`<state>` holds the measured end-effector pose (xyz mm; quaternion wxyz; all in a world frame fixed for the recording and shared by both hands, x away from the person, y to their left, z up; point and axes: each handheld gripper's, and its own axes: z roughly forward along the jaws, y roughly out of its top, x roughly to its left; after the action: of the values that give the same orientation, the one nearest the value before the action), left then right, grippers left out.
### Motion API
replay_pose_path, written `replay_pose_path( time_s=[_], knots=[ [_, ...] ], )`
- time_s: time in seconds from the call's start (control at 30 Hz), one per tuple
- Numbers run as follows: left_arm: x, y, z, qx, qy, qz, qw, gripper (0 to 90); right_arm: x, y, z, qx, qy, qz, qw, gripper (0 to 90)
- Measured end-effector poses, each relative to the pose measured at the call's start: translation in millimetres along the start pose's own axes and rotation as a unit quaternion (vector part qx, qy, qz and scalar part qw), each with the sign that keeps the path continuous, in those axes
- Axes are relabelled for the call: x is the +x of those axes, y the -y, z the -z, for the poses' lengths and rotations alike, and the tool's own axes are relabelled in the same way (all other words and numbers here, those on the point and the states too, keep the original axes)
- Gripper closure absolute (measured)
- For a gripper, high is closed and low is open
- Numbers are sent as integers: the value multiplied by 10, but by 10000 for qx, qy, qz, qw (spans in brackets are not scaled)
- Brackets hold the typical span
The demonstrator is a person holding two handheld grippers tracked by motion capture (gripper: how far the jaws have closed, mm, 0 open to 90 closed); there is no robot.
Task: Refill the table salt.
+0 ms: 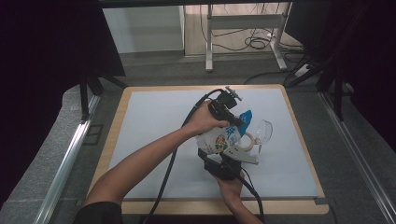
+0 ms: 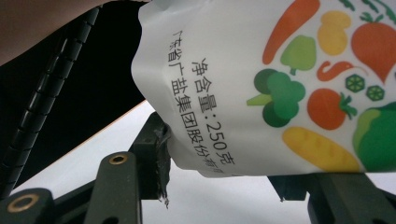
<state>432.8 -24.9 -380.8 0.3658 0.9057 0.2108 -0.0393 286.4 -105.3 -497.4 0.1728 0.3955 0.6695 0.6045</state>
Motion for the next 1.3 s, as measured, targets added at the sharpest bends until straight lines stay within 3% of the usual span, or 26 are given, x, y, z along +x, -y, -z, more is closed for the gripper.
replay_pose_path(
  time_s=[0.5,1.3],
  knots=[
    [-36,-47,1,57,-19,-59,10000,899,19,-29,23,-74,32,-111,9999,475],
    [-31,-43,-9,59,-22,-65,10000,899,16,-22,14,-66,83,-74,9999,484]
  ],
)
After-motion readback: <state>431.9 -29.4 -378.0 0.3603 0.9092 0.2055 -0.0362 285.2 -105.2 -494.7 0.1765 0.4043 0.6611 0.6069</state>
